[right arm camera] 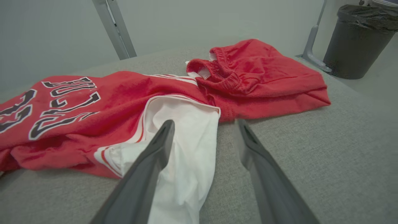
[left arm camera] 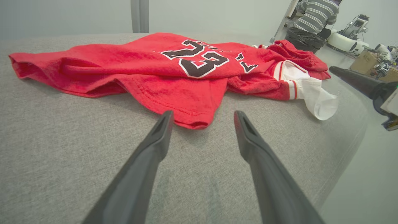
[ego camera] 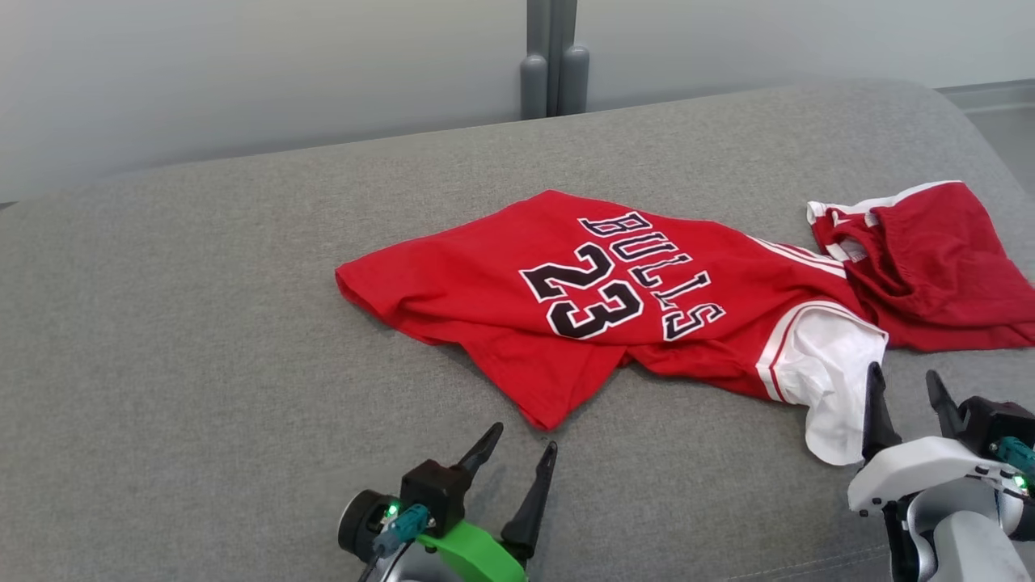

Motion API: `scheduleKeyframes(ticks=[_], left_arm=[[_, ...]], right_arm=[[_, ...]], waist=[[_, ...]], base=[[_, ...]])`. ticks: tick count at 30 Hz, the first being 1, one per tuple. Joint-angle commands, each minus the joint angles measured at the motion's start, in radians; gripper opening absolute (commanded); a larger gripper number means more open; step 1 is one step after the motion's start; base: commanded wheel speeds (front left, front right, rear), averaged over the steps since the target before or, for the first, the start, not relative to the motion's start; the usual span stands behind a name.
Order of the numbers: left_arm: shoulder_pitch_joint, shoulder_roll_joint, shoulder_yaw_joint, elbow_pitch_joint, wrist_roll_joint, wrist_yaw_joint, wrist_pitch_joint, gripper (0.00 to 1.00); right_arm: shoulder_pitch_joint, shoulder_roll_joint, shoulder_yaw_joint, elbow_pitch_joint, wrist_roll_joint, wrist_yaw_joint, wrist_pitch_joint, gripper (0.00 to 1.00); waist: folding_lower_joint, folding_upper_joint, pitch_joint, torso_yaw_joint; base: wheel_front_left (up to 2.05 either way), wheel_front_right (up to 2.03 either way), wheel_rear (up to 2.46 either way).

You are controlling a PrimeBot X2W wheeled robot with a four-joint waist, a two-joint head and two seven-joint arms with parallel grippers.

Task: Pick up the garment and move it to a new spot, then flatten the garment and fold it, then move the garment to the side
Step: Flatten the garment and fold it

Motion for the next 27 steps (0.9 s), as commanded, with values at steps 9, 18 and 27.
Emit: scheduleKeyframes(ticks=[9,18,27], left_arm=[[-0.148,0.004,-0.127,0.210,-0.047,0.007,-0.004,1.00],[-0.279,0.004,-0.177,0.417,-0.119,0.054,-0.012,1.00],[-0.331,0.004,-0.149,0.458,-0.174,0.089,-0.013,0.00]], right_arm=[[0.033,-0.004,0.030,-0.170,0.031,-0.001,0.006,1.00],[0.066,-0.004,0.048,-0.270,0.056,-0.001,0.048,1.00],[0.074,-0.004,0.045,-0.316,0.068,-0.001,0.049,1.00]], waist=[[0.0000,0.0000,0.010,-0.100],[0.0000,0.0000,0.032,-0.177],[0.0000,0.0000,0.037,-0.187]], base=[[0.00,0.00,0.00],[0.00,0.00,0.00],[0.00,0.00,0.00]])
